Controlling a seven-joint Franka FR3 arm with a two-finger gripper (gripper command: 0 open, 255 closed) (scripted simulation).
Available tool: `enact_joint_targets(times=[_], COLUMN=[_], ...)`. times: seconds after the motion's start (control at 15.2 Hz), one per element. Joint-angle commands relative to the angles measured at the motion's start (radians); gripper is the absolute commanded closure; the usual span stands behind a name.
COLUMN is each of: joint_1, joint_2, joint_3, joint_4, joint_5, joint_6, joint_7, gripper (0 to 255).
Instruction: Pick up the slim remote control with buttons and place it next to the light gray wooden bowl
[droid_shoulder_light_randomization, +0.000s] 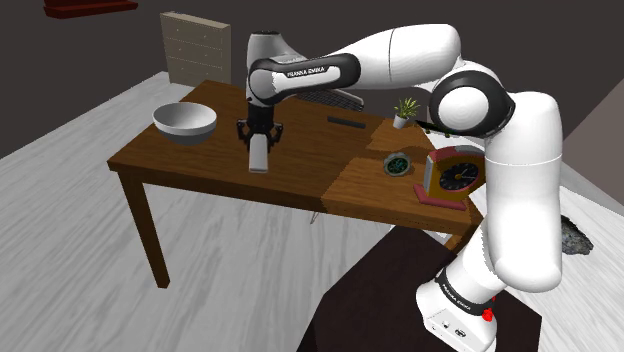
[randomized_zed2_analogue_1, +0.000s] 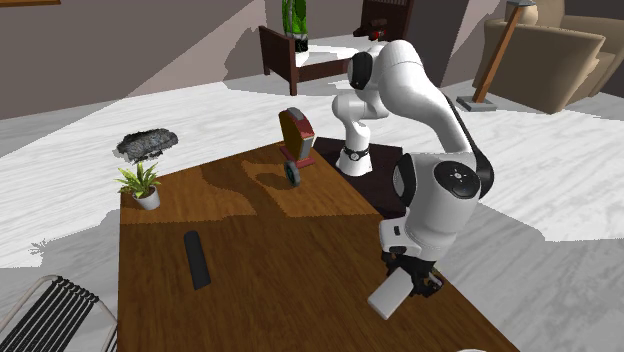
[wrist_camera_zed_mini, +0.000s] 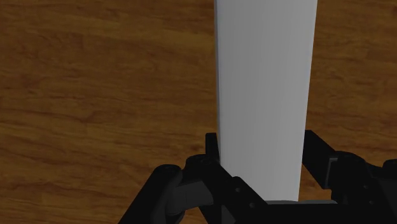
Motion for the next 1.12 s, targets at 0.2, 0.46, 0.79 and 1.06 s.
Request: enact_joint_targets(times=[0.2, 0.46, 0.79, 1.06], joint_1=[0.001, 0.001, 0.001, 0.001], joint_2=[0.019, 0.019, 0.019, 0.008], joint_3=[0.000, 0.000, 0.000, 0.000], joint_4=[-0.020, -0.020, -0.020, -0.003], joint_5=[-0.001, -0.001, -0.001, 0.000], joint_6=[0.040, 0.040, 0.040, 0.012], joint_7=[0.002, 0.002, 0.002, 0.001], gripper=[255, 255, 0, 0])
